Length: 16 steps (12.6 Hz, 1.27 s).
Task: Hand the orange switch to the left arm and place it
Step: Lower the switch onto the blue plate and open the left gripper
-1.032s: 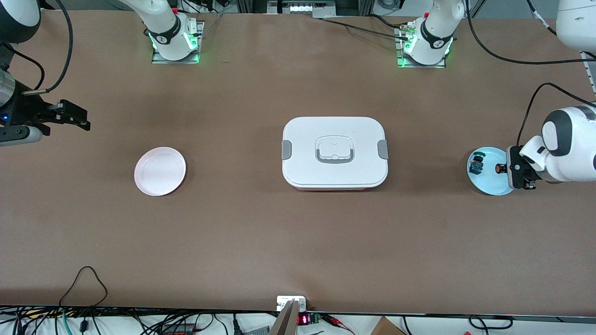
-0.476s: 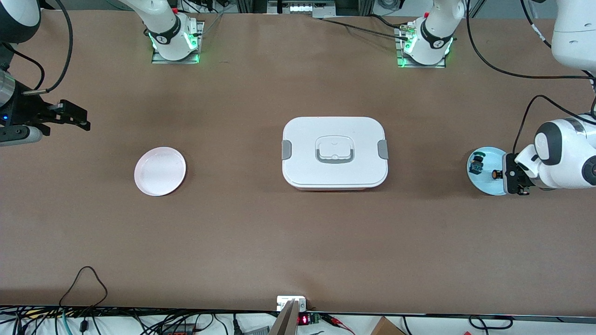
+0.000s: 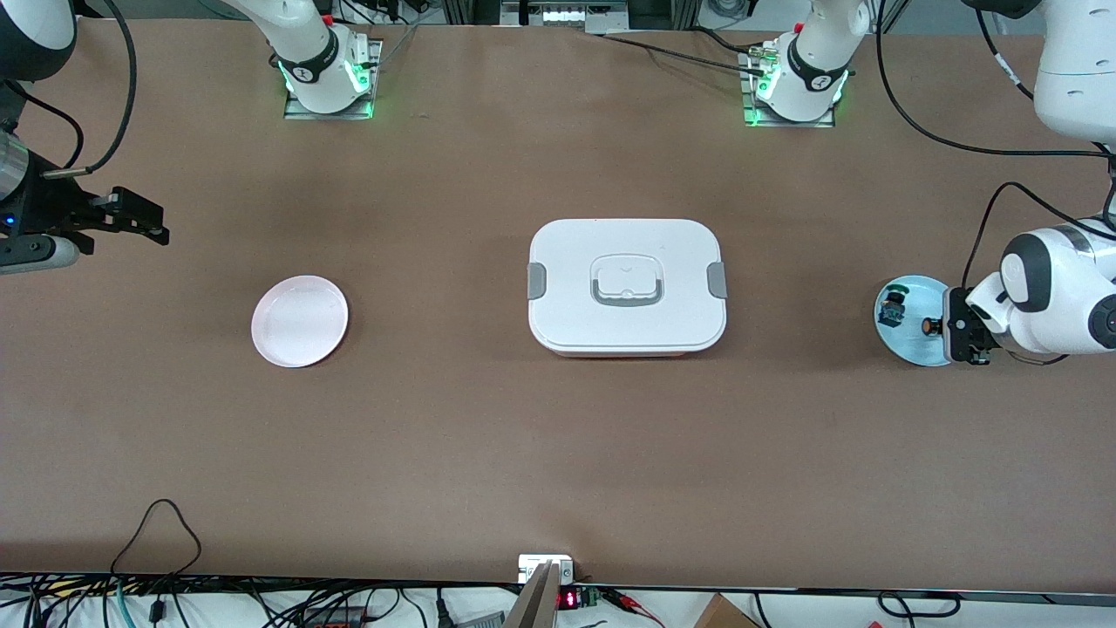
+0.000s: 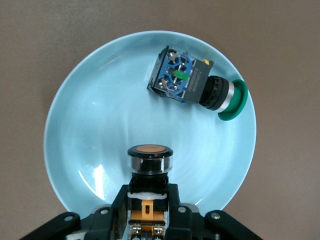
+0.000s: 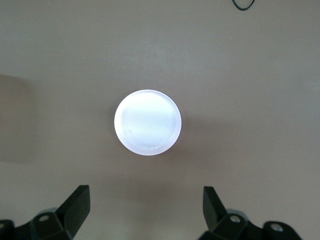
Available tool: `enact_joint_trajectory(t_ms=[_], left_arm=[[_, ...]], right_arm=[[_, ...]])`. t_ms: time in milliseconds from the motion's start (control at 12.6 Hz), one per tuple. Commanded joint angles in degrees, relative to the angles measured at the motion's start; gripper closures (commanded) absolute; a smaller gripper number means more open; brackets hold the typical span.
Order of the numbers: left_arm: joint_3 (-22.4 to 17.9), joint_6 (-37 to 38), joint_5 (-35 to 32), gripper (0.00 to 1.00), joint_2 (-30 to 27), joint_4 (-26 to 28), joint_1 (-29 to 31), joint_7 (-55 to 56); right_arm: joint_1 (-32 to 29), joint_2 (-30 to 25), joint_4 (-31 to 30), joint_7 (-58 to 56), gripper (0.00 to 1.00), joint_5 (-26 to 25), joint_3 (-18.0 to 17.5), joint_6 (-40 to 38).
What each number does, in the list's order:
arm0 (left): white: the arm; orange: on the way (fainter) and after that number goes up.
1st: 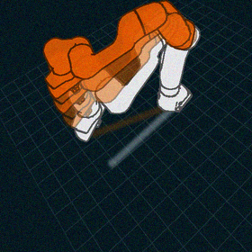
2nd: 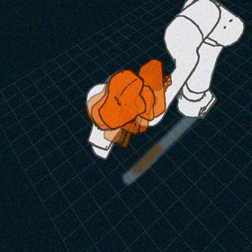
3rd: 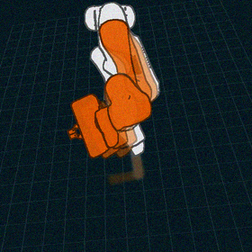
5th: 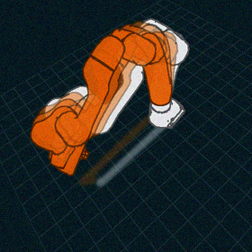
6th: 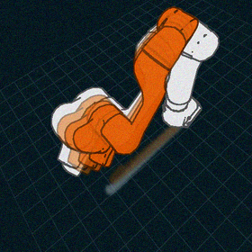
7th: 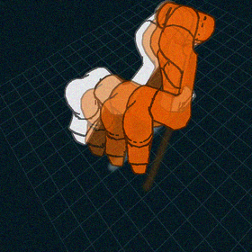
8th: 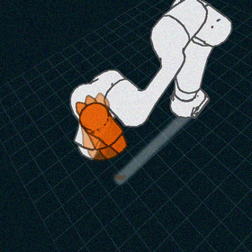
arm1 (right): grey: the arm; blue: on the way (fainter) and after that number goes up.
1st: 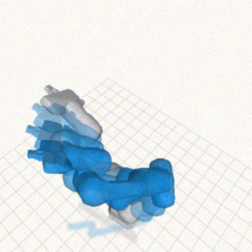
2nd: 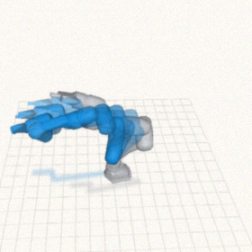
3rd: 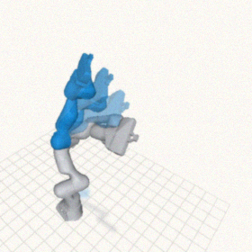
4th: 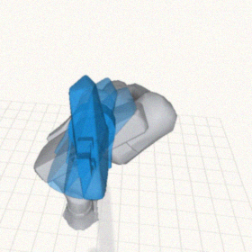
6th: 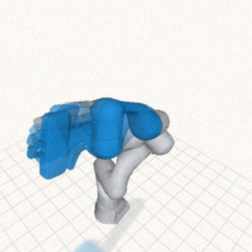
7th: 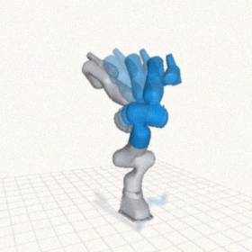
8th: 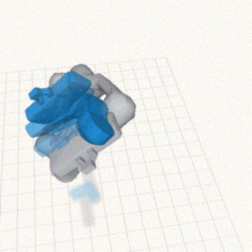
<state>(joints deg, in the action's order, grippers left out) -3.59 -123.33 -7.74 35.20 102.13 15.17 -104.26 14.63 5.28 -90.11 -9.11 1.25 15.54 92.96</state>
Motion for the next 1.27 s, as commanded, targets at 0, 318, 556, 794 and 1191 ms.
enact_joint_trajectory(t_ms=[0, 318, 556, 794, 1191], left_arm=[[0.51, 0.98, -1.23, 1.00, 0.66, -0.27, 1.18, -2.43], [0.51, 1.68, -1.14, 1.00, -0.04, 2.45, 1.09, -1.73], [0.60, 1.86, -1.05, 1.00, -0.49, 3.16, 1.01, -1.82], [0.68, 1.60, -0.52, 0.00, -0.83, 2.73, 0.74, -2.52], [2.44, 4.40, -0.35, 0.00, -4.79, 2.20, -0.31, -2.26]], right_arm=[[-0.13, -0.27, 0.38, 0.14, 0.00, 0.77, -0.16, -0.14], [-0.13, -0.27, 0.38, 0.05, 0.00, 0.77, -0.16, -0.06], [-0.13, -0.27, 0.38, 0.14, 0.00, 0.77, -0.16, -0.06], [-0.13, -0.27, 0.38, 0.14, 0.00, 0.77, -0.16, -0.06], [-0.13, -0.27, 0.38, 0.05, 0.00, 0.77, -0.16, -0.06]])
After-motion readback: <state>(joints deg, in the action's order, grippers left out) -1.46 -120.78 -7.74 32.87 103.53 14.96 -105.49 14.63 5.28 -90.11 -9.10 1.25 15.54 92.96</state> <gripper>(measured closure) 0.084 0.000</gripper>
